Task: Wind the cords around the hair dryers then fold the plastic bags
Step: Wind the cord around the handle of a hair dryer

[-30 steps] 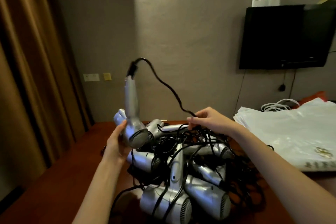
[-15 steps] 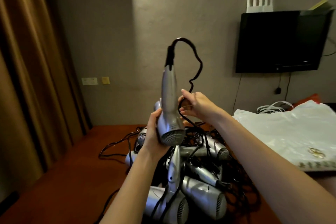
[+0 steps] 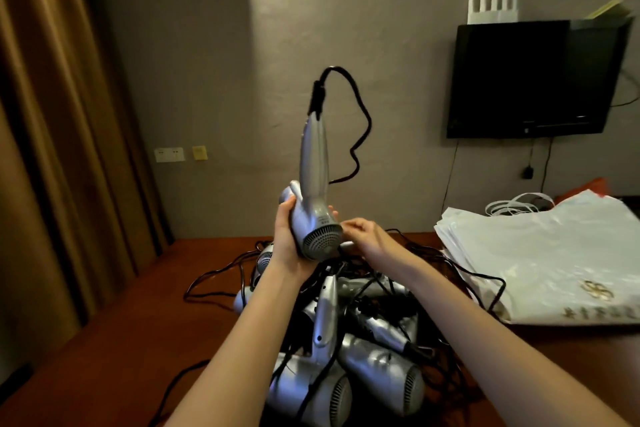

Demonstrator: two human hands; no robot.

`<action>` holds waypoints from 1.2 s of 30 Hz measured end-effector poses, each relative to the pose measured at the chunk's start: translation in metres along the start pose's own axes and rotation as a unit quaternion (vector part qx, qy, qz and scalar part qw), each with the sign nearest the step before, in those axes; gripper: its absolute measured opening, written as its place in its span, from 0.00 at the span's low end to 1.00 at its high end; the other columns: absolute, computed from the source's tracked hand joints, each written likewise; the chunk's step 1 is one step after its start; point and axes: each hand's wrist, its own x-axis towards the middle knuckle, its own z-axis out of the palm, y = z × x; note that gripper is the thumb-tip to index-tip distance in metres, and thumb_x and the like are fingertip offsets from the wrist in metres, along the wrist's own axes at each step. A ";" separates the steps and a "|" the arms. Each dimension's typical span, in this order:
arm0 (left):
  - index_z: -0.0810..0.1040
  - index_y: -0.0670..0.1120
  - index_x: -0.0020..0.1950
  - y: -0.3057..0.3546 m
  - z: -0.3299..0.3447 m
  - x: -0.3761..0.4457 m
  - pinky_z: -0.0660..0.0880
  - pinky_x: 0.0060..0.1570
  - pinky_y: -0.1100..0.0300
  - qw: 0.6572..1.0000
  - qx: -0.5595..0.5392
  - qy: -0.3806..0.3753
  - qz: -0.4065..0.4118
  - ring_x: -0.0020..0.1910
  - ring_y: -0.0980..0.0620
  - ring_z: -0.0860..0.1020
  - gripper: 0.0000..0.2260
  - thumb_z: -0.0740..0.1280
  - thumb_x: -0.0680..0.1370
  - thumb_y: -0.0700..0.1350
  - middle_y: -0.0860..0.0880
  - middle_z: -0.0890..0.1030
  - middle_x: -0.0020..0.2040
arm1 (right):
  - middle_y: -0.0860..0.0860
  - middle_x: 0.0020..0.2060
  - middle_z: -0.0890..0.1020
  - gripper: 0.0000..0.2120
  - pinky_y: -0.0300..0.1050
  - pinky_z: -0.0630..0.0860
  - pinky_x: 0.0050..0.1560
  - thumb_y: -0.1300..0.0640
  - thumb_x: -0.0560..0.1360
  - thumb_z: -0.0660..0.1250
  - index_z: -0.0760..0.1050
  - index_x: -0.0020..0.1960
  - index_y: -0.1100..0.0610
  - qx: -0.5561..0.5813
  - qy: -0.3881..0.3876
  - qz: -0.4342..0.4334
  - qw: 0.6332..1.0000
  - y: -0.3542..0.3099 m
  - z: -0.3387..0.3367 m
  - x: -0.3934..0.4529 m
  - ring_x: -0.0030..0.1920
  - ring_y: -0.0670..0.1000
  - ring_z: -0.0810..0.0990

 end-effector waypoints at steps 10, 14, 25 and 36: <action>0.74 0.45 0.52 0.044 -0.016 0.009 0.73 0.49 0.57 0.996 -0.061 0.018 0.059 0.41 0.50 0.75 0.17 0.58 0.79 0.58 0.46 0.75 0.43 | 0.52 0.28 0.70 0.16 0.38 0.62 0.33 0.42 0.73 0.67 0.80 0.36 0.54 -0.048 -0.058 0.002 0.997 0.020 -0.031 -0.025 0.30 0.48 0.65; 0.73 0.44 0.56 0.056 -0.022 0.002 0.77 0.44 0.59 0.999 -0.011 0.011 0.049 0.42 0.50 0.76 0.17 0.59 0.79 0.57 0.46 0.76 0.43 | 0.53 0.32 0.75 0.11 0.42 0.65 0.41 0.45 0.73 0.69 0.84 0.40 0.51 -0.141 -0.102 -0.023 0.984 0.008 -0.045 -0.019 0.35 0.49 0.71; 0.76 0.40 0.57 0.062 -0.031 -0.018 0.83 0.42 0.51 0.994 0.013 -0.089 -0.056 0.41 0.42 0.84 0.40 0.86 0.49 0.48 0.35 0.79 0.54 | 0.53 0.33 0.81 0.06 0.37 0.76 0.32 0.60 0.77 0.67 0.81 0.47 0.62 -0.118 0.049 -0.150 0.980 -0.038 -0.041 0.001 0.32 0.47 0.78; 0.83 0.39 0.56 0.053 -0.022 -0.003 0.82 0.48 0.50 0.985 -0.042 -0.160 -0.054 0.49 0.43 0.83 0.28 0.70 0.70 0.62 0.39 0.83 0.52 | 0.54 0.36 0.81 0.05 0.44 0.81 0.29 0.61 0.78 0.65 0.77 0.50 0.62 0.095 0.033 -0.166 0.981 -0.097 0.003 0.015 0.31 0.46 0.81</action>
